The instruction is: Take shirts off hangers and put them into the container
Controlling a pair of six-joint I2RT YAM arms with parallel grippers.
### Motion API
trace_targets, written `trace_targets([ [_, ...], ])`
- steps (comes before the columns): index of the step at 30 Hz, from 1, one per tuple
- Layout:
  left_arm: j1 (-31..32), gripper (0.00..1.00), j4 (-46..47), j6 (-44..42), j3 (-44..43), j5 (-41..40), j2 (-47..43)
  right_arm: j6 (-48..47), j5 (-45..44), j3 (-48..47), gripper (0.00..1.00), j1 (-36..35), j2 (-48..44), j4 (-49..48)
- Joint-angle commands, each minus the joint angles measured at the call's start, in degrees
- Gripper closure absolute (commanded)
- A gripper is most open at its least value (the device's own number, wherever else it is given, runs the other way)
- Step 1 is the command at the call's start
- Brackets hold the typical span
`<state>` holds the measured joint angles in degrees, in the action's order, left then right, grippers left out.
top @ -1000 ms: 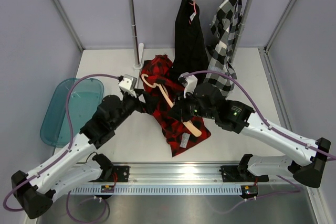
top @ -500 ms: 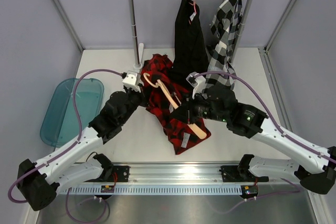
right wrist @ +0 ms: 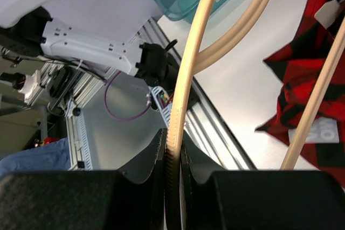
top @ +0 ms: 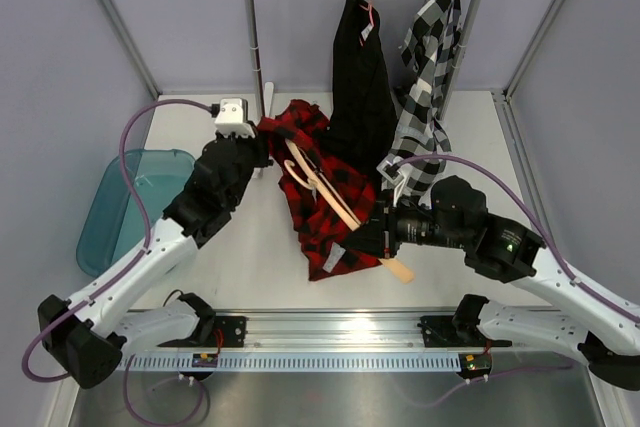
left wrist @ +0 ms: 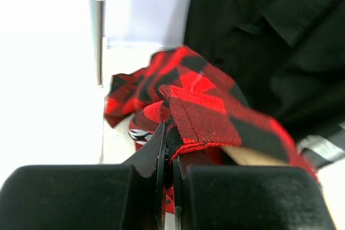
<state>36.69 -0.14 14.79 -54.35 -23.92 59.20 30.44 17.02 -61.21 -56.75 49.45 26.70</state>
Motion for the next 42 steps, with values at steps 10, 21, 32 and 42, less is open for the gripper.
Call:
trace_targets([
  [10,-2.7,1.00,-2.8,4.7,-5.3,-2.1,9.1,-1.8,5.1,-1.4,1.00,0.3,-7.4,-1.2],
  [21,-3.7,1.00,-6.6,14.0,5.9,1.5,5.0,-4.2,-1.8,-6.6,1.00,0.3,-11.0,1.2],
  [32,-3.7,0.32,-28.1,16.2,8.6,6.3,-7.2,-4.4,-10.7,-14.4,1.00,0.9,1.5,-3.3],
  [42,-3.9,0.01,-38.3,5.4,-5.3,4.9,-11.9,-0.7,-1.7,-28.1,1.00,14.6,21.1,-11.8],
])
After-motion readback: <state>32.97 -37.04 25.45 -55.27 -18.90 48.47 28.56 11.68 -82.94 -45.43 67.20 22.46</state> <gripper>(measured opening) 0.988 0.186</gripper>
